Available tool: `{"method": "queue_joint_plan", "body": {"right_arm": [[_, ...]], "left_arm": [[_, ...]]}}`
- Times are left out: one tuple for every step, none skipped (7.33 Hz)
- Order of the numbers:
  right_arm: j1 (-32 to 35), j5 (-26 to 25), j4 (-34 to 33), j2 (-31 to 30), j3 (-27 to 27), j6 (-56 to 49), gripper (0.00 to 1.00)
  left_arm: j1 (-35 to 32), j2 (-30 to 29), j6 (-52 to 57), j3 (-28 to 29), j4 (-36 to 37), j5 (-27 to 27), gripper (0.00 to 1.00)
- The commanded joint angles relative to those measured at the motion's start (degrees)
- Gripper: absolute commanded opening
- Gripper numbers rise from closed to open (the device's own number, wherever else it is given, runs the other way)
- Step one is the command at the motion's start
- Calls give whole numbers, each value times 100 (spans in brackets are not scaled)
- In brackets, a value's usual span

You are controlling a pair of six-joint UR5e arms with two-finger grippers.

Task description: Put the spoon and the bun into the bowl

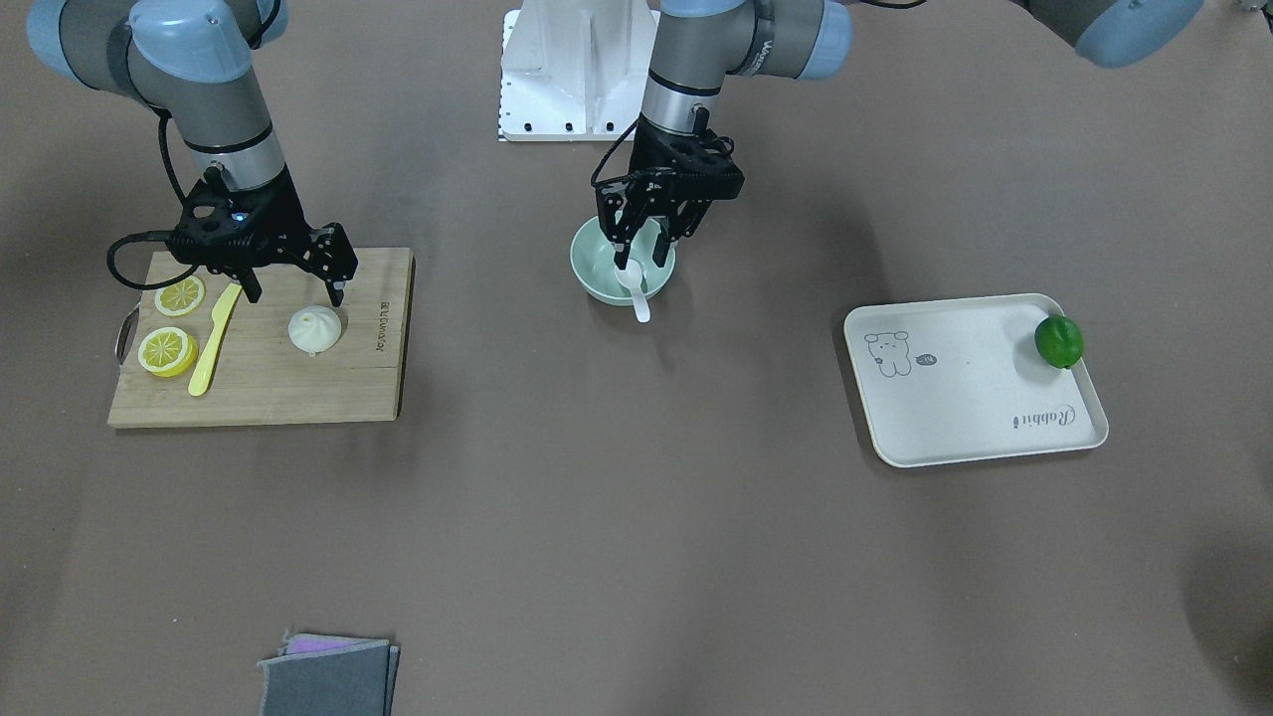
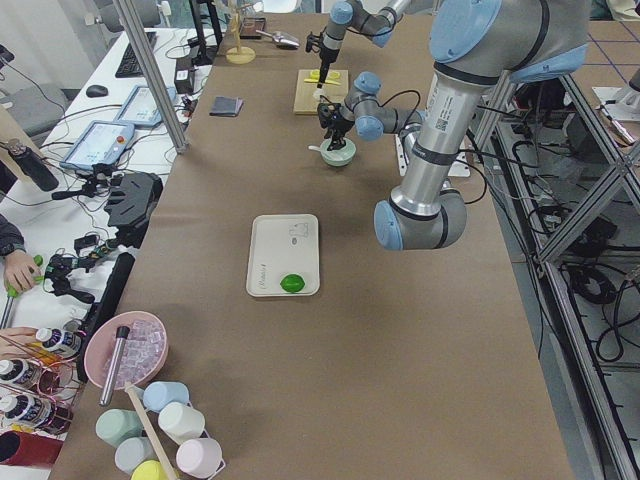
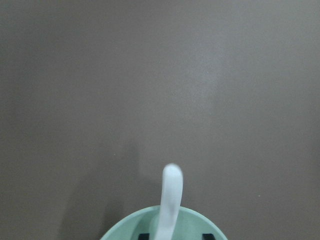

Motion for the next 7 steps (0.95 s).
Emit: {"method": "queue_joint_plan", "body": {"right_arm": [[-12,-1,0,0,32,0,99],[-73,-10,0,-9,24,0,99],[-204,-132,9,-9,-20,0,98],[-388,-298,18,-9,-81,0,96],[-494,-335,18,-35,-134,-9,88],[-574,-509,18,-18,-265,-18,77],[-574,-546,26,-18,-353,-87,70]], "left_arm": [[-160,19,288,-180,49,-83,98],[-527,193,952,-338,145,-623,98],[-992,578,1576,-497,146,-1325,98],[-1353,834,2166,-550,137,-1724,98],[-1392,888,2258,-542,129,-1745,98],[-1392,889,2268,-533,129,-1745,98],[-1392,889,2268,-533,129,-1728,98]]}}
